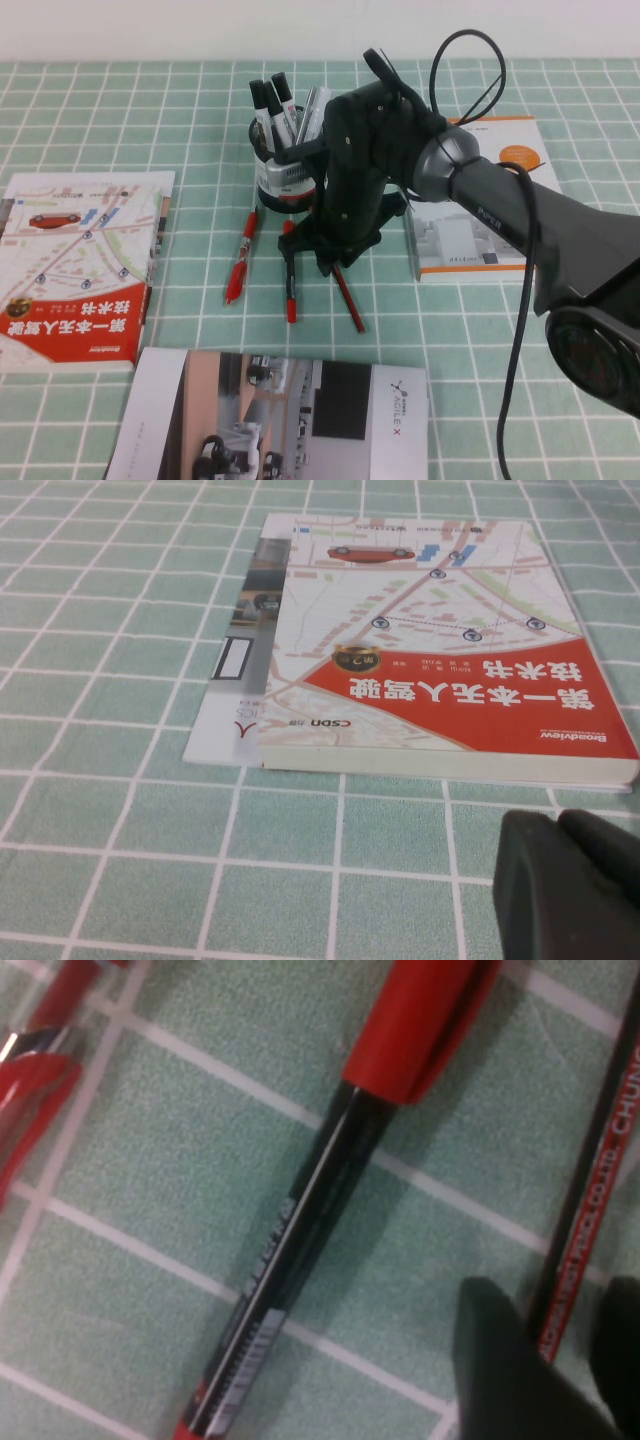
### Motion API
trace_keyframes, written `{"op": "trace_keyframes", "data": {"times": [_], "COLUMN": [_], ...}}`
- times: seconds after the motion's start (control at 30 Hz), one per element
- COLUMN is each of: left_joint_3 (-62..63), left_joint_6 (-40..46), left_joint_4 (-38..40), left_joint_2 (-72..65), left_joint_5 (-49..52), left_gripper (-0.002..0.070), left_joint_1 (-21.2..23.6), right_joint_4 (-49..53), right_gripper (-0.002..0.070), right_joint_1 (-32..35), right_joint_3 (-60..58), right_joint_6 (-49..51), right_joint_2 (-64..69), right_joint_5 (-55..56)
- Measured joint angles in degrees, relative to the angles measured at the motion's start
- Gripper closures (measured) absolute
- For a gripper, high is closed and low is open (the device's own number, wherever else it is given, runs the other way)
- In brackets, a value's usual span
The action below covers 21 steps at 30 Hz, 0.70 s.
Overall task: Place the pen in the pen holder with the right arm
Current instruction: Pick up the pen on the table
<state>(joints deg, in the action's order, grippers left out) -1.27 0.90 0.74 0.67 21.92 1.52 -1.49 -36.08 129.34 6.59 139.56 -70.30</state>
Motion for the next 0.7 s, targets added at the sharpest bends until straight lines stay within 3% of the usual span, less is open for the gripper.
{"op": "trace_keyframes", "data": {"times": [0.27,0.7], "left_joint_3": [0.0,0.0], "left_joint_6": [0.0,0.0], "left_joint_4": [0.0,0.0], "left_joint_2": [0.0,0.0], "left_joint_5": [0.0,0.0], "left_gripper": [0.0679,0.0679], "left_joint_1": [0.0,0.0], "right_joint_4": [1.5,4.7], "right_gripper": [0.0652,0.0663], "right_joint_1": [-0.3,-1.6], "right_joint_3": [0.1,-3.8], "right_joint_6": [-0.1,-0.1], "right_joint_2": [0.2,-2.1], "right_joint_5": [-0.1,0.2]}}
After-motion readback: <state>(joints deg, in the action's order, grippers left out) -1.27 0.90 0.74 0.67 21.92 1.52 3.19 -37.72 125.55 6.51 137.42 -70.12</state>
